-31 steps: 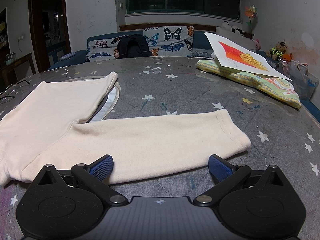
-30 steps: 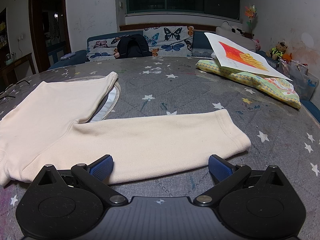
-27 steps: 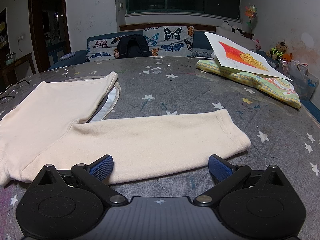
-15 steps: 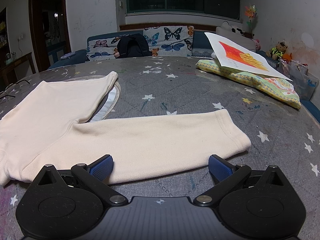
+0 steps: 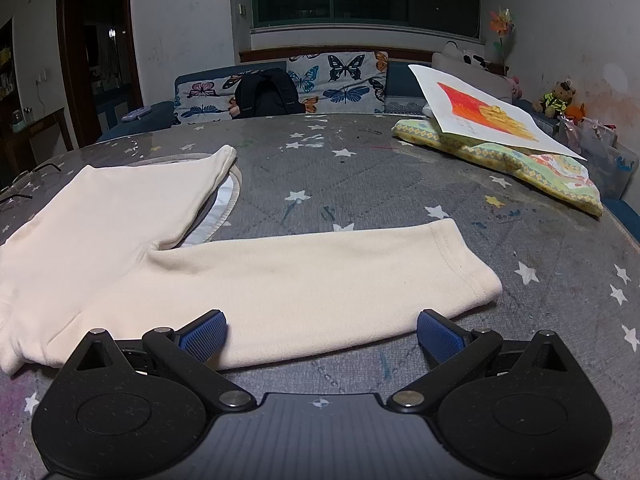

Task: Fold clothes
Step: 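Move both grippers over the cream sweatshirt toward its sleeves, then grasp the sleeve cuff with the right gripper and lift it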

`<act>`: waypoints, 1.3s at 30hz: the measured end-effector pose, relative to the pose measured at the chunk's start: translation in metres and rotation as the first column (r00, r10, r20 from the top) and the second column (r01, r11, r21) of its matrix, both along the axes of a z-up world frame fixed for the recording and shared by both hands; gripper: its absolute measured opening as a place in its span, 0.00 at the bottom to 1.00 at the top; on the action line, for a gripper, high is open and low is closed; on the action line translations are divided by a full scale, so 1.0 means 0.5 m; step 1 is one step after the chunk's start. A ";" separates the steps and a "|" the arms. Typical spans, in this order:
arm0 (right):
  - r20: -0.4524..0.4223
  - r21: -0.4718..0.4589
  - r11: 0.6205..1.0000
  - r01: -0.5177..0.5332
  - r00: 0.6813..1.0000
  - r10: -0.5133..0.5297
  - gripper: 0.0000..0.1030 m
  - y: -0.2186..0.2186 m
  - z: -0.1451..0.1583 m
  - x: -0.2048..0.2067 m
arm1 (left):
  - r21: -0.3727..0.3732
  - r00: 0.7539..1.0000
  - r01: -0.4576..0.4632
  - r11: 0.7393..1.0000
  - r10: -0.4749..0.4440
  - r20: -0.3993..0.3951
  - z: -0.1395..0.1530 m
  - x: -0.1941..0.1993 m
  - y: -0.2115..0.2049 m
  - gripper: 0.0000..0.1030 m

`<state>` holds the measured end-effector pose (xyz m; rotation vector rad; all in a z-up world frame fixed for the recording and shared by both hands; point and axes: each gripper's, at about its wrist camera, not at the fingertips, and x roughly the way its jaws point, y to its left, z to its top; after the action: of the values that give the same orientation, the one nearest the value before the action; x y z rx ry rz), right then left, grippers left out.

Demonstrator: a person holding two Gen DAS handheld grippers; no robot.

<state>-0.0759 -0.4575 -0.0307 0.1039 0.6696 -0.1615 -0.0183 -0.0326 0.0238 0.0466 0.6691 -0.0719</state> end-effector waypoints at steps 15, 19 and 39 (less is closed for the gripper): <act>0.034 0.037 0.998 0.046 0.998 -0.047 0.98 -0.039 0.021 -0.009 | 0.005 0.967 0.249 0.969 -0.249 0.048 0.050 -0.046 -0.159 1.00; 0.032 0.036 0.997 0.074 0.997 -0.075 0.89 -0.061 0.024 -0.010 | 0.013 0.947 0.317 0.948 -0.317 0.050 0.051 -0.054 -0.205 1.00; -0.004 0.055 0.976 0.209 0.978 -0.209 0.50 -0.142 0.022 0.010 | 0.040 0.849 0.528 0.848 -0.529 0.008 0.027 -0.067 -0.345 0.71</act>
<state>-0.0711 -0.5283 -0.0197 0.2283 0.6611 -0.3453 -0.0518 -0.2049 0.0373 0.2683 0.6229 -0.5938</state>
